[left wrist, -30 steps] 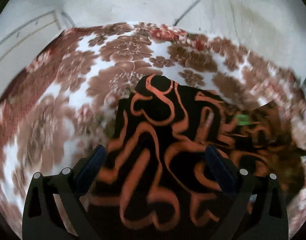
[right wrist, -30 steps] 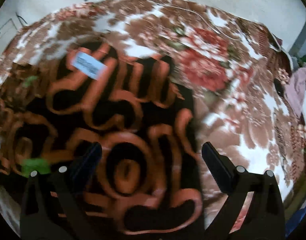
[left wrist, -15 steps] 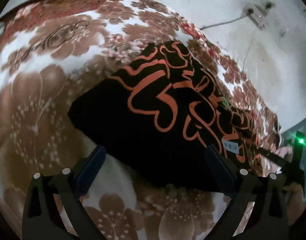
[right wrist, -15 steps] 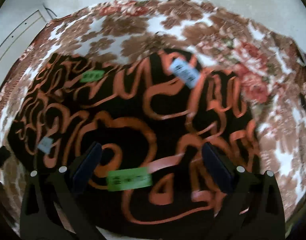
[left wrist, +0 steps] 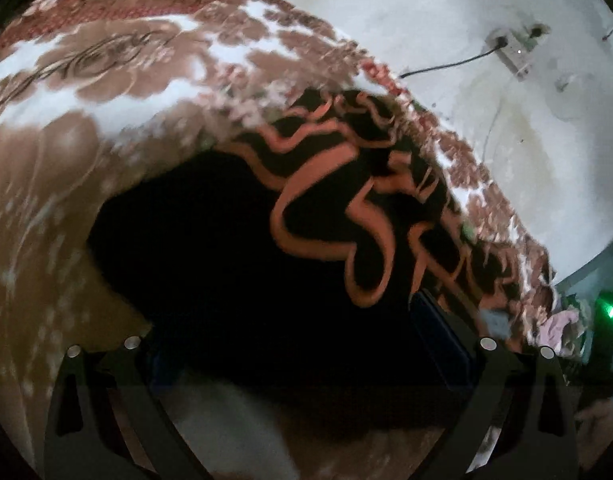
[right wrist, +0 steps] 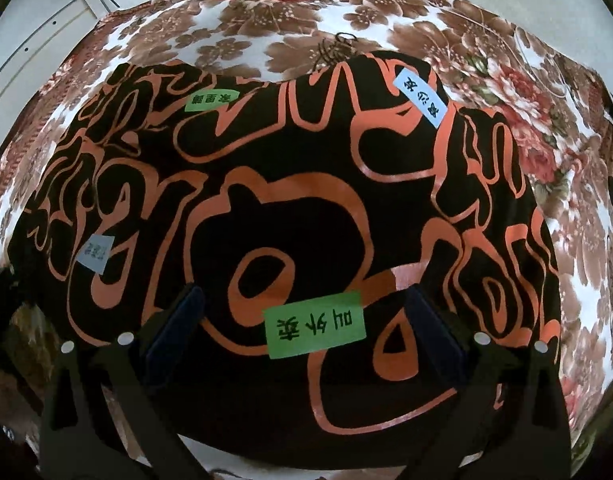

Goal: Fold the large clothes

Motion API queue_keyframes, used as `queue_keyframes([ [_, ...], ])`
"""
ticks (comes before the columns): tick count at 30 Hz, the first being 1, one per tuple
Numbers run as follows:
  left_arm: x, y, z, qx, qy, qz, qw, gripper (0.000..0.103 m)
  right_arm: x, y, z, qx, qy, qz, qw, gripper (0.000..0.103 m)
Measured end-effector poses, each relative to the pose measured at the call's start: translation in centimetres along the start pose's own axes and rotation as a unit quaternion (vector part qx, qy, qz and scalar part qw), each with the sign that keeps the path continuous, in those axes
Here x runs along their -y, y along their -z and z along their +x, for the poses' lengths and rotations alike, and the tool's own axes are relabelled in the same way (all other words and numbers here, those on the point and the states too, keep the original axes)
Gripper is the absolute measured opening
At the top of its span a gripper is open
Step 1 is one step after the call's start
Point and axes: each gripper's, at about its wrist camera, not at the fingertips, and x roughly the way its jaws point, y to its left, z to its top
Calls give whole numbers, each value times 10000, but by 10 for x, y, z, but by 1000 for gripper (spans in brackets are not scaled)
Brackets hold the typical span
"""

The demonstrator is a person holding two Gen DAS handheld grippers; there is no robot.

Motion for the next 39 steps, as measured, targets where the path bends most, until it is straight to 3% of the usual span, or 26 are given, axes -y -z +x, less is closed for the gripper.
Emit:
queue_keyframes([
  [5, 9, -14, -6, 173, 360, -186, 9990, 98, 1, 2, 3, -59, -37, 47, 10000, 98],
  [7, 19, -7, -17, 292, 423, 246, 9984, 97, 2, 2, 3, -67, -53, 70, 9999, 98],
  [9, 42, 6, -27, 347, 109, 1067, 9936, 97, 3, 3, 4, -85, -72, 104, 9999, 98],
  [12, 64, 16, -33, 436, 7, 1531, 9873, 98, 3, 2, 6, -116, -96, 129, 9998, 98],
  [14, 56, 15, -17, 254, -232, 1266, 9914, 98, 2, 1, 7, -125, -108, 112, 9998, 98],
  [16, 23, 16, 13, -201, -551, 441, 9973, 97, 3, 1, 8, -123, -127, 95, 9998, 98],
  [17, 14, 17, 18, -114, -435, 219, 9987, 97, 3, 1, 8, -127, -142, 101, 9998, 98],
  [22, 44, -10, 14, 181, -132, 371, 9991, 98, 4, 1, 8, -140, -152, 94, 9997, 98],
  [24, 28, -14, 21, 99, 75, -183, 9998, 98, 4, 1, 9, -144, -178, 82, 9997, 98],
  [26, 7, -1, 34, -44, 30, -361, 9993, 97, 5, 2, 10, -136, -214, 87, 9996, 98],
  [27, 10, 7, 33, 65, 27, -25, 10000, 97, 5, 3, 10, -133, -218, 87, 9996, 98],
  [29, 47, 11, 26, -74, -525, 803, 9954, 94, 5, 2, 9, -137, -209, 94, 9996, 98],
  [31, 97, 13, 7, 386, -716, 1961, 9772, 94, 6, 3, 11, -131, -226, 118, 9996, 98],
  [33, 124, 18, -3, 644, -491, 2484, 9653, 97, 6, 5, 12, -103, -210, 90, 9997, 98],
  [34, 128, 19, 0, 608, -421, 2471, 9662, 97, 5, 4, 11, -98, -200, 76, 9997, 98],
  [36, 111, 20, 23, 236, -512, 2012, 9779, 97, 4, 4, 11, -111, -182, 71, 9997, 98],
  [38, 70, 17, 43, -223, -690, 1079, 9915, 99, 4, 2, 11, -163, -179, 89, 9997, 98],
  [39, 54, 15, 45, -271, -511, 703, 9958, 98, 4, 1, 11, -183, -194, 100, 9996, 98],
])
